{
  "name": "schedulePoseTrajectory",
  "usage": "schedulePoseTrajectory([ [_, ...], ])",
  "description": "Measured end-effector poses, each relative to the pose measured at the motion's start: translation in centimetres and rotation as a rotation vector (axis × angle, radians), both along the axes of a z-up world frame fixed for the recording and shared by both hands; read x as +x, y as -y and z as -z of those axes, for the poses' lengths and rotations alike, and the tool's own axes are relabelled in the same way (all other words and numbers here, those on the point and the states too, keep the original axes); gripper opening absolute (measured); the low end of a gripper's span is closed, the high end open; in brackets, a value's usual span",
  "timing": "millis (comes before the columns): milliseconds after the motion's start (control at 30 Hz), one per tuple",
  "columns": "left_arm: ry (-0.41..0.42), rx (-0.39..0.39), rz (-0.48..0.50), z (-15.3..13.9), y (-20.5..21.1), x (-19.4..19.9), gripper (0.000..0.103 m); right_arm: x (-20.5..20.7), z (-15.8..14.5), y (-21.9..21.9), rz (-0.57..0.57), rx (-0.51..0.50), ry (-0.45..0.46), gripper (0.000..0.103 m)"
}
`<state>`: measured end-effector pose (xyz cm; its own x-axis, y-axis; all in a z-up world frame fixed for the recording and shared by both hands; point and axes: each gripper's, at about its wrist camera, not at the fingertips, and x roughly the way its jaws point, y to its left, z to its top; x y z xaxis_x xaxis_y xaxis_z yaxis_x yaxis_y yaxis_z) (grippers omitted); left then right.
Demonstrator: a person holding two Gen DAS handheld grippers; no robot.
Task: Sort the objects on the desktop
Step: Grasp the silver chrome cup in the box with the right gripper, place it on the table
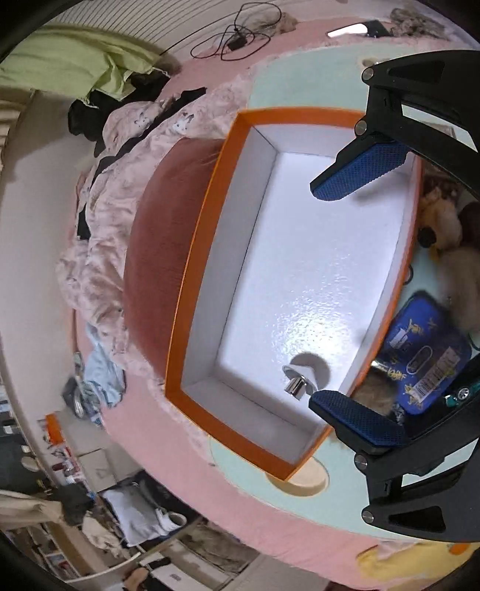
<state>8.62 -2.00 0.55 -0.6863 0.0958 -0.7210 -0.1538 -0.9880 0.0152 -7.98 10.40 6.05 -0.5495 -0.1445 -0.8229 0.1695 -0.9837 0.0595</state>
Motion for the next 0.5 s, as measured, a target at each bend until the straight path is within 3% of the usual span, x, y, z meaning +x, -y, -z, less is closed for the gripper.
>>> schedulePoseTrajectory([
  [367,0.000,0.000,0.000,0.0,0.0,0.0,0.103,0.6,-0.7,0.4,-0.053,0.045,-0.001,0.102],
  [433,0.000,0.001,0.000,0.0,0.0,0.0,0.103,0.1,-1.2,0.6,-0.082,-0.023,0.032,0.102],
  [500,0.000,0.000,0.000,0.0,0.0,0.0,0.103,-1.0,-1.3,0.6,-0.112,-0.161,0.120,0.099],
])
